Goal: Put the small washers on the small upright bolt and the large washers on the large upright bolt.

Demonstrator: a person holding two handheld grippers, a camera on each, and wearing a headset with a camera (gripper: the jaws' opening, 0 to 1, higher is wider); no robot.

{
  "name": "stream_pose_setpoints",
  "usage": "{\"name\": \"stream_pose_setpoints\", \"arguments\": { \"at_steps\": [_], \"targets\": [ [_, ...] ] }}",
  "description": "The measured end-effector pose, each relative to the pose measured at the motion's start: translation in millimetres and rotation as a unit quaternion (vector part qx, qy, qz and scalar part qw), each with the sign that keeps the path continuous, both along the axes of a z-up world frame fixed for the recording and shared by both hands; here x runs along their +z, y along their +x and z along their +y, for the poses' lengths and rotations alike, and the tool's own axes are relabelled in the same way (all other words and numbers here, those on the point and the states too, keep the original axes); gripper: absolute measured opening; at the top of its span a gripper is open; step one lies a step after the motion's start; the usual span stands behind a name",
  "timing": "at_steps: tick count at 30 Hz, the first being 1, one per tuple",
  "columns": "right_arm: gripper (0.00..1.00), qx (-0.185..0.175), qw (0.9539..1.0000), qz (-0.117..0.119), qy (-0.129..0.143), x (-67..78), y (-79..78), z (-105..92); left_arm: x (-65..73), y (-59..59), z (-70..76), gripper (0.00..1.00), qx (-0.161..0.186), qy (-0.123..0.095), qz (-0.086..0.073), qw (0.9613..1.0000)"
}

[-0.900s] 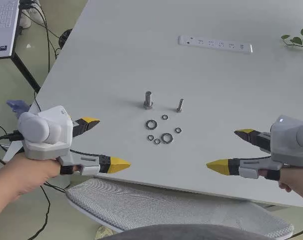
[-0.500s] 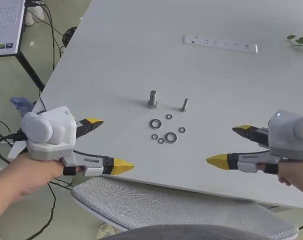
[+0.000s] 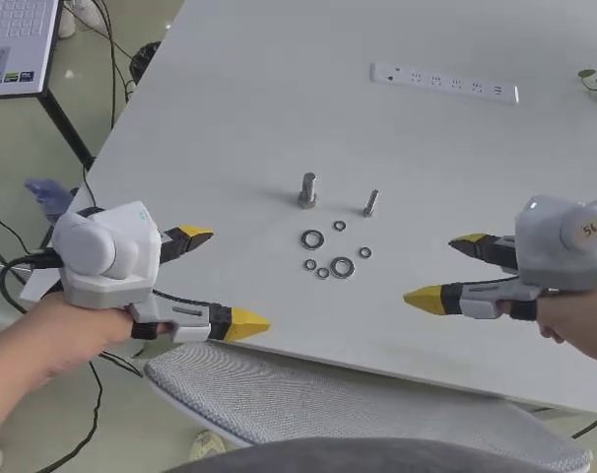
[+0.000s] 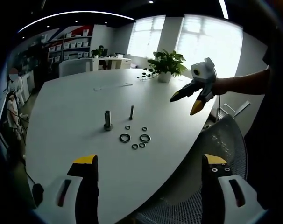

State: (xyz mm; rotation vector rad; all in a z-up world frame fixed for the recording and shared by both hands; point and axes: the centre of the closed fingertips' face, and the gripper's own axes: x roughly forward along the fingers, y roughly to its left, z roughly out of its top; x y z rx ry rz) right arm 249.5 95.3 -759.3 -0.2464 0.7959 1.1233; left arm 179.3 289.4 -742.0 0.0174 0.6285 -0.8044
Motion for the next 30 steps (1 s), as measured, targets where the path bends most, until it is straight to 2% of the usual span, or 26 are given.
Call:
{"name": "stream_pose_setpoints", "arguments": {
  "at_steps": [3, 6, 9, 17, 26, 30],
  "targets": [
    [0.74, 0.009, 0.9999, 0.000, -0.009, -1.4, 3.7, 4.1, -1.8, 1.5, 0.2, 0.91, 0.000, -0.004, 0.003, 1.0000],
    [0.72, 0.012, 0.9997, 0.004, -0.020, -3.6, 7.6, 7.9, -4.8, 0.8, 0.6, 0.91, -0.008, 0.004, 0.005, 0.9999],
    [0.71, 0.015, 0.9997, 0.003, -0.020, -3.7, 10.8, 16.0, -3.5, 2.4, 0.3, 0.91, -0.011, -0.001, 0.004, 0.9999],
    [0.67, 0.039, 0.9981, 0.004, -0.048, -12.5, 13.3, 31.5, -5.7, 2.3, -0.9, 0.90, -0.038, 0.015, 0.005, 0.9991],
    [0.62, 0.072, 0.9941, -0.005, -0.081, -18.8, 22.1, 47.2, -9.2, 6.4, 2.8, 0.89, -0.044, 0.003, 0.014, 0.9989],
    [0.60, 0.085, 0.9919, -0.007, -0.094, -22.9, 25.5, 54.2, -13.6, 5.9, 5.9, 0.88, -0.053, 0.012, 0.016, 0.9984]
  ]
}}
